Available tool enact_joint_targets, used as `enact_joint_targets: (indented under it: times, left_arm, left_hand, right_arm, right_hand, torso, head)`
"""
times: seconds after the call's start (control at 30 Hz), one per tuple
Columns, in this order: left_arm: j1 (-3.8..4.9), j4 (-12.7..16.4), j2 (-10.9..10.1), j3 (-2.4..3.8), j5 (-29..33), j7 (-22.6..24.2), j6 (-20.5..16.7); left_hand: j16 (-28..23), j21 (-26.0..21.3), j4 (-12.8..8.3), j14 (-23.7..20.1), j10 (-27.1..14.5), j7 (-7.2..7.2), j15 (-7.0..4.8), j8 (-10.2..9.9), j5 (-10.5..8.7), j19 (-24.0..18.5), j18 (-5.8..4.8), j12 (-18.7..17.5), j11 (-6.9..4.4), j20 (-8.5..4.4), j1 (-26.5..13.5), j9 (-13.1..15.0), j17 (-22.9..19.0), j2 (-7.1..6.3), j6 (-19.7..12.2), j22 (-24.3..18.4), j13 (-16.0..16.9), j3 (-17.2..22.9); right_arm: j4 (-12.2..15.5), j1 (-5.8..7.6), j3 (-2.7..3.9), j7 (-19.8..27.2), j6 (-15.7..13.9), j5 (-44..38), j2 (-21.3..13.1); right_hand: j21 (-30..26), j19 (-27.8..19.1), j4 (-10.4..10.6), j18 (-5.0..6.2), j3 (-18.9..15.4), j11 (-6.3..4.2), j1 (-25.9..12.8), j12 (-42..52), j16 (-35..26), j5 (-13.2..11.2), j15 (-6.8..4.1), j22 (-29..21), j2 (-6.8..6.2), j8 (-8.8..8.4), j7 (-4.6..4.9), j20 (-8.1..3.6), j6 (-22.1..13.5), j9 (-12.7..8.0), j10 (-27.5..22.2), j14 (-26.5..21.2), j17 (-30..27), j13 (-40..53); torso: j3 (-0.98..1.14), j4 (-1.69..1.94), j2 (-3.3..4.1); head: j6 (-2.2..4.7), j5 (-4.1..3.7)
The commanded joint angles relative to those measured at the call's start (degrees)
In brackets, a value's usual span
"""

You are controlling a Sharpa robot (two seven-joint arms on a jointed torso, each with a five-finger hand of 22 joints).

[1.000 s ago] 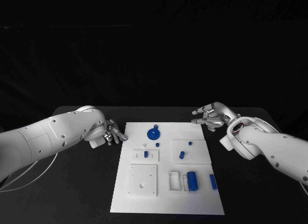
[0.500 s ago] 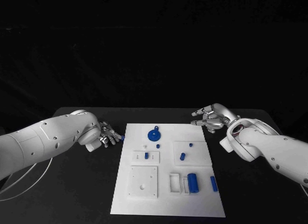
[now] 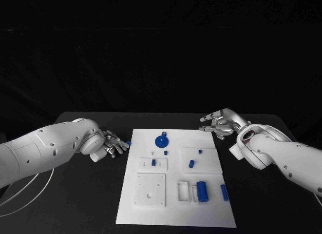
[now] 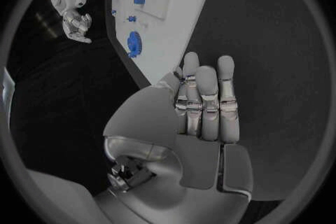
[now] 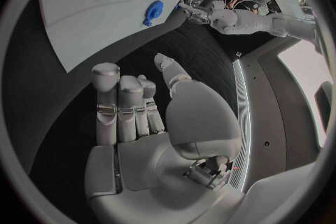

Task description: Assemble the parts on the task board

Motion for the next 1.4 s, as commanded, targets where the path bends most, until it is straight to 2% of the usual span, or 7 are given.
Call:
enact_joint_targets:
  times: [0.03, 0.23, 0.53, 0.73, 0.87, 1.0, 1.4]
  left_arm:
    - [-0.07, 0.62, -0.34, 0.02, 3.70, 1.75, 0.60]
    - [0.08, 1.63, -1.46, 0.14, 4.06, 3.00, -0.55]
    - [1.17, 4.80, -4.57, 0.25, -1.27, 5.50, -1.21]
    - [1.85, 7.27, -6.75, 0.26, -7.14, 9.43, -2.34]
    - [2.05, 8.43, -7.63, 0.26, -12.68, 14.94, -4.80]
    - [2.12, 8.97, -7.62, 0.24, -19.04, 21.51, -8.49]
    - [1.94, 7.21, -4.68, -0.46, -33.87, 33.96, -19.40]
  left_hand:
    - [-0.19, 0.22, -5.19, 0.13, 2.43, -0.14, -0.29, 0.04, 0.06, -0.37, -0.13, 0.30, -0.17, -0.21, 0.04, 0.12, 0.10, -0.10, 0.30, 1.22, -0.06, 5.61]
    - [-0.53, 0.13, -4.91, -0.02, 2.20, 0.01, -0.35, -0.06, 0.12, -0.35, -0.26, -0.22, -0.18, -0.32, -0.18, 0.08, -0.02, -0.31, -0.36, 1.14, -0.29, 5.39]
    - [-1.83, -1.23, -5.31, -0.53, 0.59, 0.36, 0.02, 0.14, -0.85, -0.52, -0.40, -3.02, -0.01, -0.05, 1.65, 0.57, -0.64, -2.33, -0.88, 1.01, -1.42, 0.91]
    - [-4.93, -2.14, -6.76, -1.22, -2.90, 1.41, 0.73, -0.34, -0.75, -1.17, 0.18, -5.51, 0.84, 0.51, 3.33, -1.27, -2.05, -3.55, -1.04, 1.08, -2.58, 0.76]
    - [-8.38, -2.59, -8.41, -1.03, -3.74, 2.04, 1.42, -0.15, -0.67, -1.88, 1.00, -10.18, 1.64, 1.27, 3.60, -4.89, -3.43, -5.72, -1.18, 1.21, -3.79, 3.09]
    - [-10.56, -3.03, -9.53, -2.03, -3.35, 2.05, 1.57, -0.22, -1.31, -2.87, 0.70, -12.70, 1.59, 1.47, 3.83, -7.42, -3.78, -7.85, -1.17, 1.09, -3.86, 4.27]
    - [-14.59, -6.59, -6.66, -1.51, -4.60, 2.02, 2.11, -0.37, -1.15, -2.12, 0.67, -14.87, 2.26, 2.06, 6.67, -8.59, -3.94, -7.43, -3.36, 1.00, -4.01, -1.85]
  right_arm:
    - [0.14, -0.05, 0.02, 0.52, 0.74, -0.48, 0.05]
    - [0.22, -0.06, 0.02, 0.52, 0.75, -0.50, 0.01]
    - [0.27, -0.08, 0.02, 0.52, 0.76, -0.51, -0.17]
    - [0.27, -0.12, 0.02, 0.63, 0.66, -0.87, -0.38]
    - [0.27, -0.20, 0.01, 0.72, 0.60, -1.15, -0.48]
    - [0.27, -0.27, 0.01, 0.77, 0.57, -1.46, -0.52]
    - [0.22, -0.33, 0.01, 0.83, 0.63, -1.98, -0.33]
  right_hand:
    - [0.30, 1.80, -0.09, 0.66, -0.08, -0.20, -0.48, 0.18, -0.09, 0.20, -0.13, 4.46, 0.14, -0.05, -0.07, -0.04, 0.16, 0.08, 0.00, 0.42, 0.11, 0.10]
    - [0.30, 1.80, -0.09, 0.66, -0.08, -0.20, -0.48, 0.18, -0.09, 0.20, -0.13, 4.46, 0.14, -0.05, -0.07, -0.04, 0.16, 0.08, 0.00, 0.42, 0.11, 0.10]
    - [0.30, 1.80, -0.09, 0.66, -0.08, -0.20, -0.48, 0.18, -0.09, 0.20, -0.13, 4.46, 0.14, -0.05, -0.07, -0.04, 0.16, 0.08, 0.00, 0.42, 0.11, 0.10]
    - [0.30, 1.80, -0.09, 0.66, -0.08, -0.20, -0.48, 0.18, -0.09, 0.20, -0.13, 4.46, 0.14, -0.05, -0.07, -0.04, 0.16, 0.08, 0.00, 0.42, 0.11, 0.10]
    - [0.30, 1.80, -0.09, 0.66, -0.08, -0.20, -0.48, 0.18, -0.09, 0.20, -0.13, 4.46, 0.14, -0.05, -0.07, -0.04, 0.16, 0.08, 0.00, 0.42, 0.11, 0.10]
    - [0.30, 1.80, -0.09, 0.66, -0.08, -0.20, -0.48, 0.18, -0.09, 0.20, -0.13, 4.46, 0.14, -0.05, -0.07, -0.04, 0.16, 0.08, 0.00, 0.42, 0.11, 0.10]
    - [0.47, 1.84, -0.09, 0.65, -0.14, -0.22, -0.52, 0.26, -0.03, 0.24, -0.14, 4.50, 0.09, -0.04, -0.08, -0.05, 0.28, 0.08, 0.08, 0.47, 0.17, 0.17]
  torso:
    - [0.03, -0.03, 0.02]
    - [0.10, 0.03, -0.04]
    - [0.11, -0.01, -0.01]
    - [0.02, 0.03, -0.01]
    - [-0.03, -0.02, -0.02]
    - [-0.05, -0.03, 0.04]
    - [-0.02, -0.11, 0.13]
  head:
    - [0.17, 0.11]
    - [0.20, 0.10]
    - [0.30, 0.12]
    - [0.31, 0.16]
    - [0.35, 0.33]
    - [0.33, 0.49]
    - [0.09, 0.99]
